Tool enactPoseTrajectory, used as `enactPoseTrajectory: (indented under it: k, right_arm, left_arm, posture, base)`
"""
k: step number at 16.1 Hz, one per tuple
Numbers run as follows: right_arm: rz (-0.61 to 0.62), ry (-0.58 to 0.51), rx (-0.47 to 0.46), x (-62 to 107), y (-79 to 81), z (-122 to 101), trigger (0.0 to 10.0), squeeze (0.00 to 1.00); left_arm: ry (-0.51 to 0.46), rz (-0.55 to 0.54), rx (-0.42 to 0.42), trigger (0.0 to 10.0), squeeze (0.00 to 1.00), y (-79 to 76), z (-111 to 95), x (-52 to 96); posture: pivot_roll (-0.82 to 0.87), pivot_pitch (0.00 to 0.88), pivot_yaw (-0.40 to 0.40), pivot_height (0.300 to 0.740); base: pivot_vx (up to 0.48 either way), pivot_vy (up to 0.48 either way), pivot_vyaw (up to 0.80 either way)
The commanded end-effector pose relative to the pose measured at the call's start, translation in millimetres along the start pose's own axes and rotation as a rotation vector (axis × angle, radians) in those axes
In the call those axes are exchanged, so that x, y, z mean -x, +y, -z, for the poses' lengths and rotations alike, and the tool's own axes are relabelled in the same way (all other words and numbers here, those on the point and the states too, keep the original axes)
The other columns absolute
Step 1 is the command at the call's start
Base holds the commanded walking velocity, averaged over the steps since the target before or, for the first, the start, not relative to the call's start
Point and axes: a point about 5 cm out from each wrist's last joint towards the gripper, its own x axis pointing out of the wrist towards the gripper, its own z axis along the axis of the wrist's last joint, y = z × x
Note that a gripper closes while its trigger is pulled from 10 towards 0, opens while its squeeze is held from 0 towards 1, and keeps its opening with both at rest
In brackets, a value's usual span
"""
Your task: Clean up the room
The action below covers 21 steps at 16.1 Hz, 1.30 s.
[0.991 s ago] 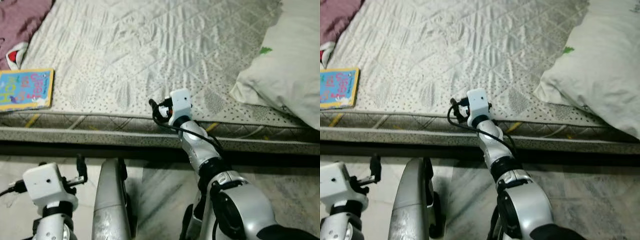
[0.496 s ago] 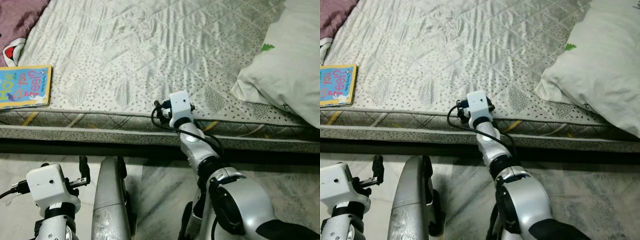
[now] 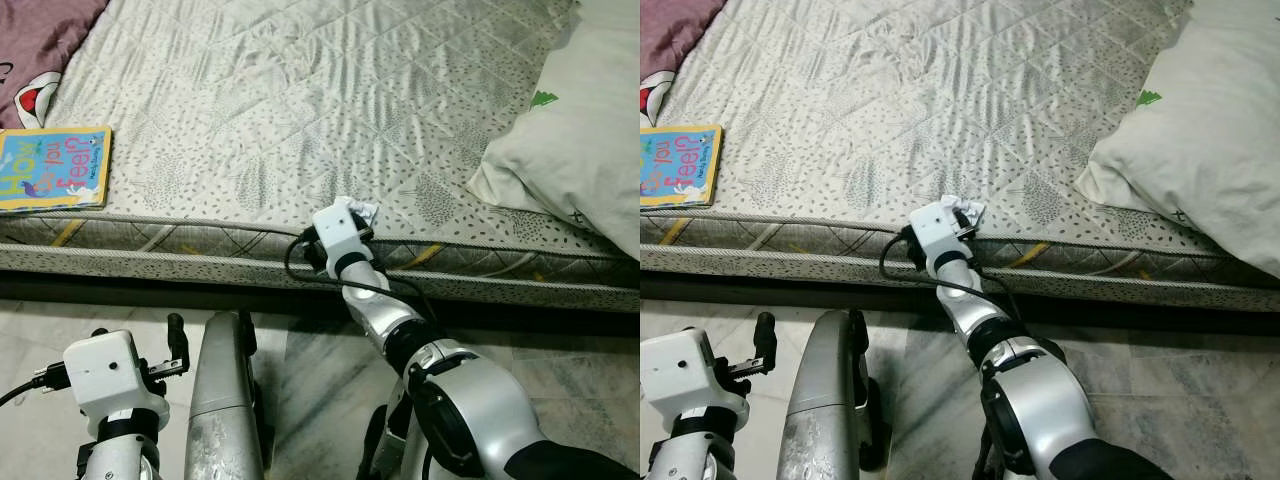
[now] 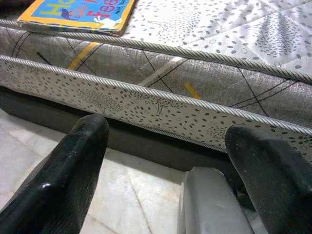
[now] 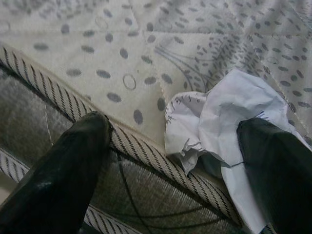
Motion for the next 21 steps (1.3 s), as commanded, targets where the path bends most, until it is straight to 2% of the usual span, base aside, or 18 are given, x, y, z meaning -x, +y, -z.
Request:
enactPoseTrajectory:
  k: [1,3,6,8,9,12,15,17,18,21]
  right_arm:
    - [-0.035,0.077,0.012,5.3,14.1,14.0,10.0,0.00]
    - [-0.013,0.081,0.025,4.9,14.0,12.9,10.0,0.00]
    - [0.053,0.023,-0.021,0.7,6.2,-0.2,10.0,0.00]
    - [0.103,-0.015,-0.038,-2.7,-5.4,-8.7,10.0,0.00]
    - [0.148,-0.043,-0.044,-5.0,-18.4,-14.0,10.0,0.00]
    - [0.229,-0.064,-0.033,-6.5,-42.6,-15.8,10.0,0.00]
    - [0.271,-0.034,-0.008,-5.7,-53.9,-9.8,10.0,0.00]
    - [0.284,0.042,0.022,-4.1,-57.7,1.8,10.0,0.00]
    - [0.280,0.076,0.005,-2.9,-57.1,7.5,0.0,0.00]
    - [0.280,0.084,-0.032,-2.7,-55.0,8.6,0.0,0.00]
  left_arm:
    - [0.008,-0.026,-0.016,10.0,0.00,2.7,-0.6,2.6]
    - [0.008,-0.029,-0.019,10.0,0.00,3.0,-1.3,3.9]
    - [0.019,-0.039,-0.025,10.0,0.00,6.0,-0.6,9.4]
    - [0.028,-0.037,-0.025,10.0,0.00,5.2,-0.5,12.9]
    - [0.034,-0.023,-0.022,10.0,0.00,2.2,-1.1,15.0]
    - [0.035,0.005,-0.020,10.0,0.00,-3.1,-3.4,15.0]
    - [0.044,0.010,-0.022,10.0,0.00,-1.9,-3.7,18.4]
    - [0.061,0.006,-0.029,10.0,0.00,0.1,-1.1,21.0]
    - [0.065,0.004,-0.027,10.0,0.00,-0.3,-1.0,22.0]
    - [0.074,-0.001,-0.024,10.0,0.00,-0.7,-0.3,24.5]
  posture:
    - [0.32,0.296,-0.031,0.546]
    - [0.33,0.303,-0.031,0.546]
    - [0.33,0.329,-0.024,0.546]
    - [0.32,0.344,-0.016,0.546]
    - [0.31,0.357,-0.006,0.546]
    - [0.30,0.376,0.005,0.546]
    - [0.31,0.389,0.009,0.546]
    - [0.31,0.395,0.008,0.546]
    - [0.31,0.399,0.007,0.546]
    - [0.32,0.398,0.001,0.546]
  base:
    - [0.000,0.000,0.00]
    - [0.000,0.000,0.00]
    - [0.000,0.000,0.00]
    - [0.000,0.000,0.00]
    - [0.000,0.000,0.00]
    - [0.000,0.000,0.00]
    - [0.000,0.000,0.00]
    - [0.000,0.000,0.00]
    - [0.000,0.000,0.00]
    - [0.000,0.000,0.00]
